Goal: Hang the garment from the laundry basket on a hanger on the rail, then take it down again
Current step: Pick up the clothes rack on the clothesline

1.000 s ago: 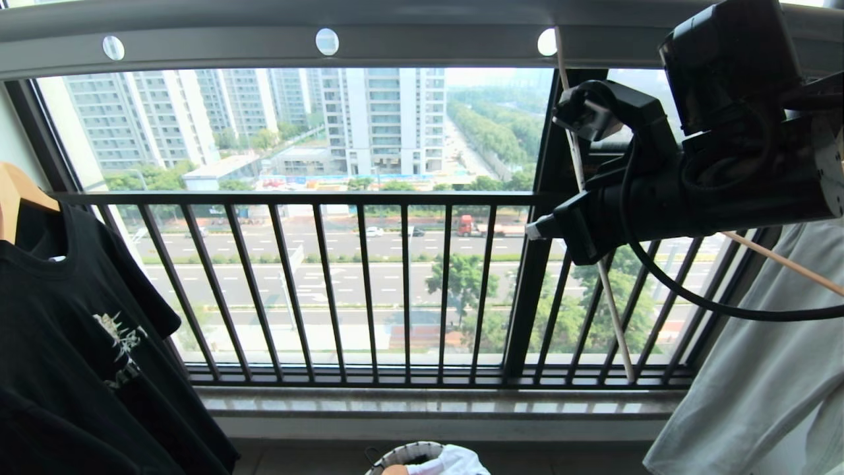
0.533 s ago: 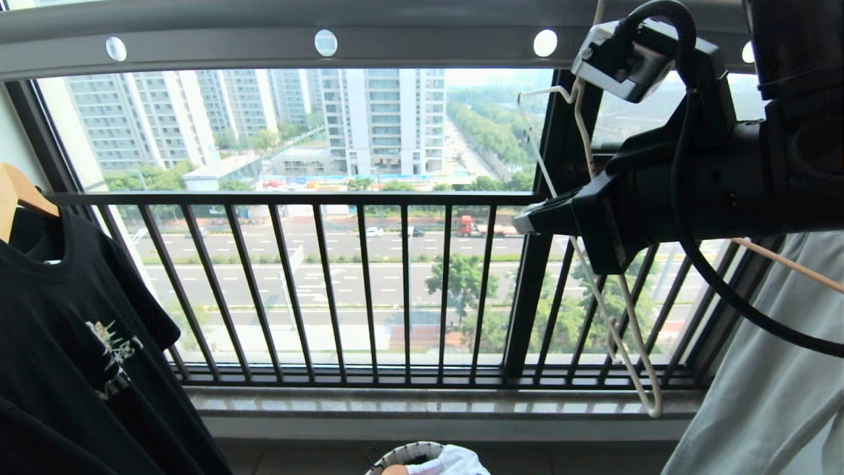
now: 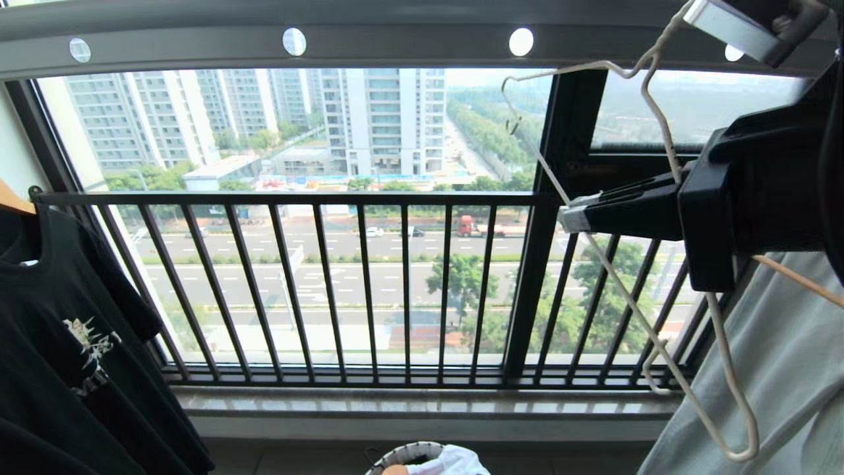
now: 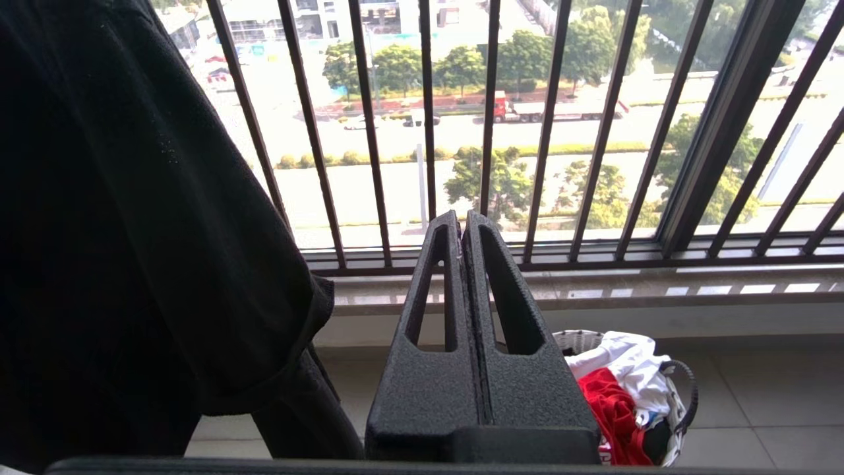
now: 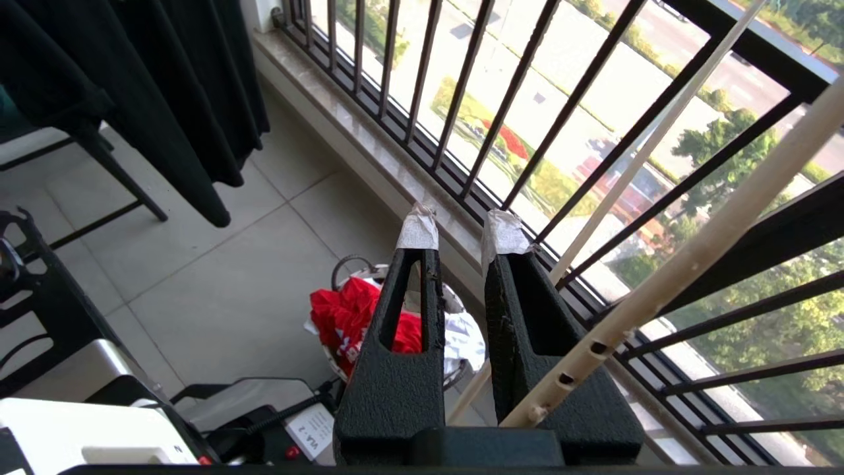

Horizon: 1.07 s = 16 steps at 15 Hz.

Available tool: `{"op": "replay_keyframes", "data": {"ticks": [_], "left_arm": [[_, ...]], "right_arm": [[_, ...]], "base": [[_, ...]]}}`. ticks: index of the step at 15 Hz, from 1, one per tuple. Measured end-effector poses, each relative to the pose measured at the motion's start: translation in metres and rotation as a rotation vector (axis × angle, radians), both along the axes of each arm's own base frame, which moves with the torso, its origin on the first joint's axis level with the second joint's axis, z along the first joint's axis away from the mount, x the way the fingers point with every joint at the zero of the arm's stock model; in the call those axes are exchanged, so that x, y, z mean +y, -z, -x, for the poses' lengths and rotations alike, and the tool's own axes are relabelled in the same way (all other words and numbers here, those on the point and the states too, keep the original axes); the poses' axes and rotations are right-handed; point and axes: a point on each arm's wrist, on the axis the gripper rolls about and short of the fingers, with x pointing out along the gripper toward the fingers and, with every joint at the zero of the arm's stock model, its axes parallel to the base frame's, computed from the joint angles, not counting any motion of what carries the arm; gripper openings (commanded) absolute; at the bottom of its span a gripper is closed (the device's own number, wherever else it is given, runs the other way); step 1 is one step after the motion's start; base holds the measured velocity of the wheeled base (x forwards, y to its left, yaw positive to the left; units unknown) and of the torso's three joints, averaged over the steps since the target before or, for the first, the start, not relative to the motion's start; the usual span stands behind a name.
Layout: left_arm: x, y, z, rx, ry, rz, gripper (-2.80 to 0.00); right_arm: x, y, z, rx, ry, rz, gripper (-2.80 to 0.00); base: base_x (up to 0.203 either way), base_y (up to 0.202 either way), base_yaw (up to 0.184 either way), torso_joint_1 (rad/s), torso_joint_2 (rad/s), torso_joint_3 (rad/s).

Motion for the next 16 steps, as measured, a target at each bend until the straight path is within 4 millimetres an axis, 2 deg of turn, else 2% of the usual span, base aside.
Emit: {"op": "replay_keyframes", "data": {"ticks": [2,5,7,11,16], "left_arm": [[0.0,0.0,0.0,0.0,0.0,0.0,-2.8],[0.0,0.0,0.0,0.0,0.0,0.0,-2.8],[0.0,0.0,0.0,0.0,0.0,0.0,-2.8],[0.0,0.0,0.0,0.0,0.0,0.0,-2.8],[0.0,0.0,0.0,0.0,0.0,0.0,-2.8]], "right_arm": [[-0.028,-0.001,0.016,-0.018,0.052,-0.02,-2.8],[-0.074,-0.001,0.051,-0.067,0.158,-0.072,-2.8],[-0.095,0.008,0.072,-0.086,0.22,-0.088,-2.8],[-0.114,0.028,0.096,-0.092,0.294,-0.088,-2.8],[-0.126,0.047,0.118,-0.066,0.336,-0.068,-2.8]], "base": [[0.0,0.0,0.0,0.0,0.0,0.0],[0.0,0.0,0.0,0.0,0.0,0.0],[0.0,0.0,0.0,0.0,0.0,0.0],[0.0,0.0,0.0,0.0,0.0,0.0],[0.0,0.0,0.0,0.0,0.0,0.0]]}}
